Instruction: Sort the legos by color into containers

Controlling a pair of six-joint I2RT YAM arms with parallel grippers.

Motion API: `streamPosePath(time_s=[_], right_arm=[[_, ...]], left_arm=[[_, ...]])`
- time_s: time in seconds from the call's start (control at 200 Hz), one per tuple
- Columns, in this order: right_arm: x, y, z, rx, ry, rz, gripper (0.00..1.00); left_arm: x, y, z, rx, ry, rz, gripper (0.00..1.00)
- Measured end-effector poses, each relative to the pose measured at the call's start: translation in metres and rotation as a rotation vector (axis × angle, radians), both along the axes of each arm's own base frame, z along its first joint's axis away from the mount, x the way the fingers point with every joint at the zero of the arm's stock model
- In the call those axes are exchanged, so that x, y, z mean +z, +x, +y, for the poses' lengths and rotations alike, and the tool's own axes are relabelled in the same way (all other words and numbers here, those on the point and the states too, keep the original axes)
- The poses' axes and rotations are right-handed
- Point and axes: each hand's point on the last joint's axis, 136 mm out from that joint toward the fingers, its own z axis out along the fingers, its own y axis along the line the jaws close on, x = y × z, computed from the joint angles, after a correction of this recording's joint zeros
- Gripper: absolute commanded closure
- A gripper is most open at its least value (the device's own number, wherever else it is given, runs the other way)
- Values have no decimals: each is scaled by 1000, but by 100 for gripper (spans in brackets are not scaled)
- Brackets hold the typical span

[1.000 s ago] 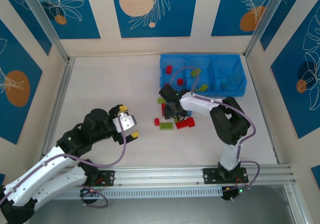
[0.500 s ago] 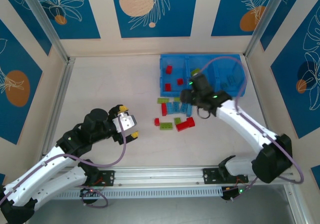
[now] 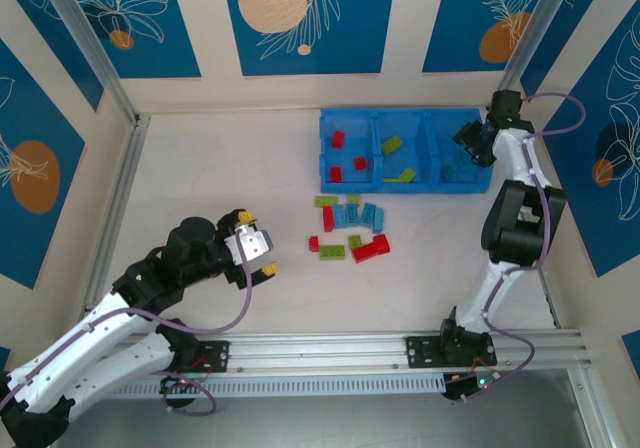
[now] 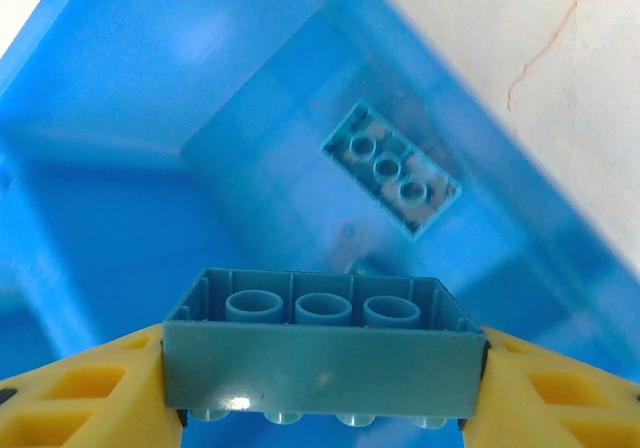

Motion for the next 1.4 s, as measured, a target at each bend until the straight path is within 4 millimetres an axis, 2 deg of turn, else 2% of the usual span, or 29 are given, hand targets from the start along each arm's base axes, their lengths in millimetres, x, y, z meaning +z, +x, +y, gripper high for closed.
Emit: streamPosePath(time_s=[0.05,0.135,0.245,0.3,0.405,0.515,0.58,0.625,0.73,0.86,0.935,1.005,1.105,1.23,1.4], right_arm=[[-6,7,-5,-10,22,26,19],[5,13,0,11,33,31,14],[17,-1,14,33,54,28,9],[20,-22,24,45,68,26,7],[27,-77,47,66,100,20,3],[51,-128,77,122,88,-67,3],[67,-155,108,211,64,-135,3],[78,-174,136,305,48,-191,4],[83,-216,195,526,39,-264,5],[51,-262,248,757,25,-214,5],[27,-278,268,863,-33,-133,3],[3,-285,283,947,-107,-46,2],[-31,-284,294,1025,-245,89,0],[-66,-267,297,1052,-388,212,0],[-95,-253,297,1072,-481,316,5]], left_arm=[[0,0,0,0,0,0,0],[0,0,0,0,1,1,0],[0,0,0,0,2,0,0],[0,0,0,-1,2,-1,0],[-1,1,0,-3,9,-2,0],[-4,2,-1,-4,17,4,0],[-5,2,-2,-9,21,8,0],[-7,2,-2,-13,25,12,0],[-9,1,-4,-27,30,19,0],[-11,-1,-4,-38,33,32,0],[-12,-3,-5,-50,34,35,0],[-13,-3,-5,-56,37,38,0],[-15,-4,-6,-64,45,45,0],[-17,-5,-5,-64,50,53,0],[-18,-5,-4,-64,53,56,0]])
